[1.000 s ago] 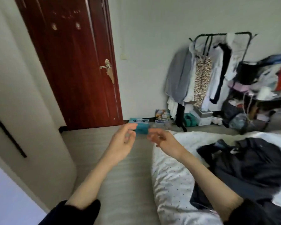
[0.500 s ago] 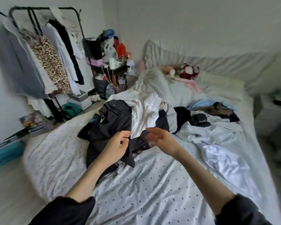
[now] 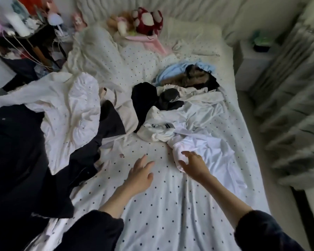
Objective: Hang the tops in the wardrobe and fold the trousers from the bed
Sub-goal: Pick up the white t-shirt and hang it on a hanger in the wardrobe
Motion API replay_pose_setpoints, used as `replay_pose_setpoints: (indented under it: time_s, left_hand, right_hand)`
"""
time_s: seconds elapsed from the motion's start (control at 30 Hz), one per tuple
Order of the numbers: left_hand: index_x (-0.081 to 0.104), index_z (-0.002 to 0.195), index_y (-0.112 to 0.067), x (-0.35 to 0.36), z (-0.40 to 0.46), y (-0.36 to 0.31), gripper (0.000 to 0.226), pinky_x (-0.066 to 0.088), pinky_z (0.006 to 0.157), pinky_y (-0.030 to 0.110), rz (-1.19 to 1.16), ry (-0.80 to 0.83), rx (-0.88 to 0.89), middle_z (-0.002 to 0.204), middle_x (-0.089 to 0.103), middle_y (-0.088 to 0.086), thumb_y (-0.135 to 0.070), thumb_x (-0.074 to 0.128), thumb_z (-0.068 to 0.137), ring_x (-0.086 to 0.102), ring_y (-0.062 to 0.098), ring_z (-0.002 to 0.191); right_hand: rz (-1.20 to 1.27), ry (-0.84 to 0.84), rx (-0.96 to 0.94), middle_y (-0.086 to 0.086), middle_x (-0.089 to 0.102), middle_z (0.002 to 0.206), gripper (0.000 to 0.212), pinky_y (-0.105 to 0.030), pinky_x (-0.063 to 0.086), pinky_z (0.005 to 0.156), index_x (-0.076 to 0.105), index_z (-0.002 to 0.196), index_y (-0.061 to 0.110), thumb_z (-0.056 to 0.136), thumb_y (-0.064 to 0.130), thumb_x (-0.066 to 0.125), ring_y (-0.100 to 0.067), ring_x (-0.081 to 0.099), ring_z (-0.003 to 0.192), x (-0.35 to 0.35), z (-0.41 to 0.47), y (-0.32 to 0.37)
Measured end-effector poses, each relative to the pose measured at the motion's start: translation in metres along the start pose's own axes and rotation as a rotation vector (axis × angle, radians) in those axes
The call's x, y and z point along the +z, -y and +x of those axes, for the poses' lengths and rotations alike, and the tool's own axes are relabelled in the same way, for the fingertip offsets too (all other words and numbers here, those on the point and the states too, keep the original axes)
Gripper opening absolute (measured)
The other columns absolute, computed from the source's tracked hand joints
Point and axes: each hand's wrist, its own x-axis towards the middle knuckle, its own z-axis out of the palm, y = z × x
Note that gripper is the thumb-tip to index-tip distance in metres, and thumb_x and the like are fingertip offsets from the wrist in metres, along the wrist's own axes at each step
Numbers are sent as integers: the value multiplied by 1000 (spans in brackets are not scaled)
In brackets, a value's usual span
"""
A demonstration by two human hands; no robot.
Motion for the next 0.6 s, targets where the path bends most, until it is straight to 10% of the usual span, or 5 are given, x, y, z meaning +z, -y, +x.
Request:
replay_pose_setpoints:
  time_s: [0.17,0.3,0.6]
  left_hand:
    - [6,150,-31,38,33,24,54,1,116,48,258,254,-87,155,-23,-3,-28,29,100,-19,21,143]
    - [12,149,-30,41,33,43,54,7,117,44,326,295,-55,157,-17,-2,-24,31,99,-15,20,144]
    - [28,146,-13,37,-11,11,48,20,112,24,-153,233,-113,153,24,3,-22,40,100,25,15,140]
  right_hand:
    - [-198,49,53,-5,38,142,57,-38,37,102,38,141,19,91,42,54,-28,36,129,29,35,-45]
    - [-149,-38,70,-10,53,122,28,-33,43,87,61,115,7,93,14,45,-29,49,113,39,42,-53]
    - [1,-105,25,-9,66,98,16,-32,36,67,59,96,7,91,9,44,-31,57,92,19,-28,-55]
